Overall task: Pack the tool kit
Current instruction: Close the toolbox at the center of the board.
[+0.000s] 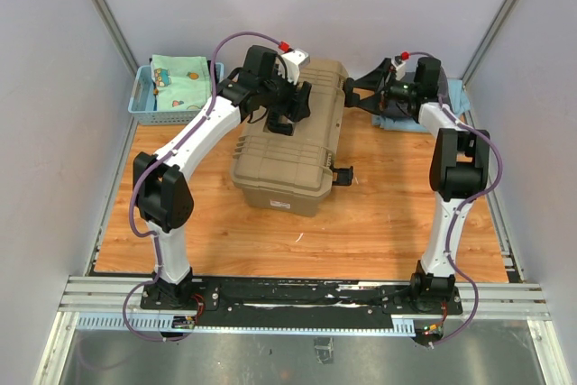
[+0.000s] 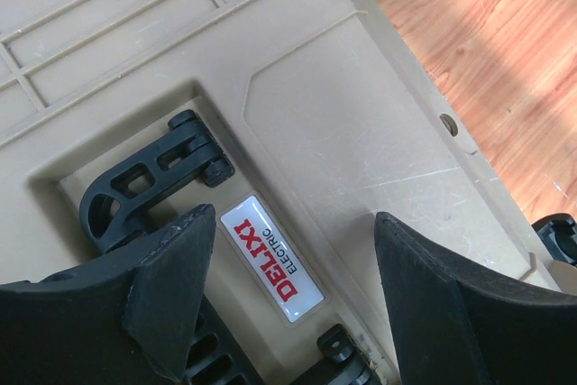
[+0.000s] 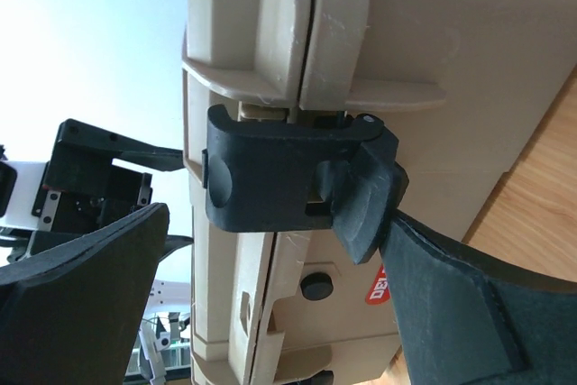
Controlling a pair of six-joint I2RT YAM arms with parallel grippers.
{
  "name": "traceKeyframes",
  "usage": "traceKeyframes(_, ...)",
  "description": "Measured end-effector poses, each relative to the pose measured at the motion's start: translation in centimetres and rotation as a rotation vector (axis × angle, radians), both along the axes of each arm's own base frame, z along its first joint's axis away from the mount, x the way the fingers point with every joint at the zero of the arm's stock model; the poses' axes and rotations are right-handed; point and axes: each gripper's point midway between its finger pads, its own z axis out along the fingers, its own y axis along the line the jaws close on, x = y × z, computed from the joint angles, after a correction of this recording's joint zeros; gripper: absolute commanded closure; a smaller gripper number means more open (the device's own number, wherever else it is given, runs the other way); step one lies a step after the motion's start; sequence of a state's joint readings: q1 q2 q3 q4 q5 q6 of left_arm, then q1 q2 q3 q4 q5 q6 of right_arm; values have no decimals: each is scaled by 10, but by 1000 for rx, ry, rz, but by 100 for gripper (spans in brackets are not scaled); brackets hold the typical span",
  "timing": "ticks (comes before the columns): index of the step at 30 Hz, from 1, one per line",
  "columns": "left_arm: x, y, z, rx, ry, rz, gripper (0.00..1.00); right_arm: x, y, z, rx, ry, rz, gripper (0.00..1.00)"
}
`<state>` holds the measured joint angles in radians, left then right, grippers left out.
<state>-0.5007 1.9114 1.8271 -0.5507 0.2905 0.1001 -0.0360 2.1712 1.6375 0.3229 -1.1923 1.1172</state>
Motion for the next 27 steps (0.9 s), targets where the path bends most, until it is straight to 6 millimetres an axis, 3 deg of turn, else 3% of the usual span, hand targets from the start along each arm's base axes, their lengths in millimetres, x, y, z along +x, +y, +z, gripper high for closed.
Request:
traceKeyframes(10, -1, 0, -1, -2, -1, -2, 25, 0, 5, -3, -64, 24, 2, 1)
traceKeyframes(27, -1, -2, 1, -10, -5, -10, 26, 6, 3, 10, -90, 25, -16, 1)
